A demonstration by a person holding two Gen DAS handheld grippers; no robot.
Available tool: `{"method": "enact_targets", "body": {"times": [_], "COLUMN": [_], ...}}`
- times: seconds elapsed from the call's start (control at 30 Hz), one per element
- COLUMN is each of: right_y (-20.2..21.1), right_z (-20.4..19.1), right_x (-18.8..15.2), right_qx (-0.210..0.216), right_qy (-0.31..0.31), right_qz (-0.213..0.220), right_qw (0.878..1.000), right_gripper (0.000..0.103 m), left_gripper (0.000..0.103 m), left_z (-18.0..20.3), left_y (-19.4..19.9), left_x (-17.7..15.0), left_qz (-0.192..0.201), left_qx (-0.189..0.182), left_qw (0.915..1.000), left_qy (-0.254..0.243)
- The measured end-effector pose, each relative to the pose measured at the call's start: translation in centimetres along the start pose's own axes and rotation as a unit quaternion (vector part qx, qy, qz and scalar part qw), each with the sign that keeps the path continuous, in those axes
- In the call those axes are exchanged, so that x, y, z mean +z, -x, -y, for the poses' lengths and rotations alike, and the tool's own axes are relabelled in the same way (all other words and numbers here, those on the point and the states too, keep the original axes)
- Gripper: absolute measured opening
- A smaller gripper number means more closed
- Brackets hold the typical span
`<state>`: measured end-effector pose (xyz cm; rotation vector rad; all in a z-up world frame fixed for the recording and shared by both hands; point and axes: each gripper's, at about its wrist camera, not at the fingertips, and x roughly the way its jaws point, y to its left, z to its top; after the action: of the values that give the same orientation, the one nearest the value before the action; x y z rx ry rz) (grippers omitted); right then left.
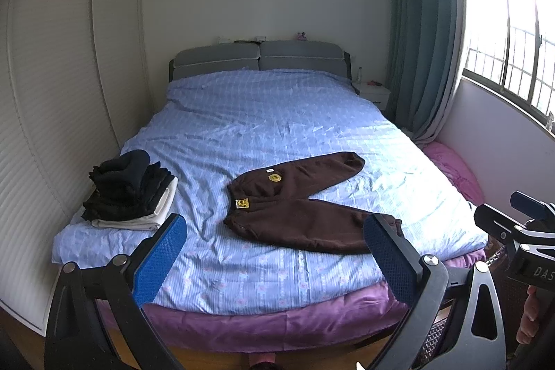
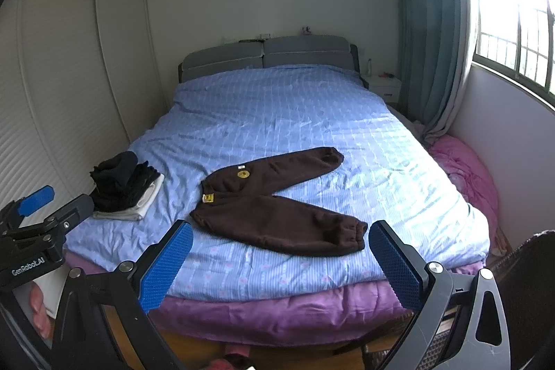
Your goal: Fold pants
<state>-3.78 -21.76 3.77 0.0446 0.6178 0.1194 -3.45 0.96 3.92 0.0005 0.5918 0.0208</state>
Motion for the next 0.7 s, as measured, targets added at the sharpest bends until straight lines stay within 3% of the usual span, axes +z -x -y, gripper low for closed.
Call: {"method": "enact_targets", "body": {"times": [0.4,0.7], "right_y": [-2.8,-9.8], "right_z": [-0.4,-2.1], "right_x": [0.0,0.3], "right_qx": [0.000,0.008], "right_qy": [0.007,0.001], "right_qz": [-0.025,-0.065], "right_qw": [1.000,0.998], "right_gripper": [0.102,0.102], "left_gripper": [0.103,0.103], "left_z": [-0.2,-2.8], "left_y": [-2.8,-9.5], "left_x": [-0.5,0.0], "left_qz": [-0.027,-0.060], "left_qx": [0.020,0.037], "left_qw": [0.9994,0.9975], "left_qy": [0.001,0.004]}}
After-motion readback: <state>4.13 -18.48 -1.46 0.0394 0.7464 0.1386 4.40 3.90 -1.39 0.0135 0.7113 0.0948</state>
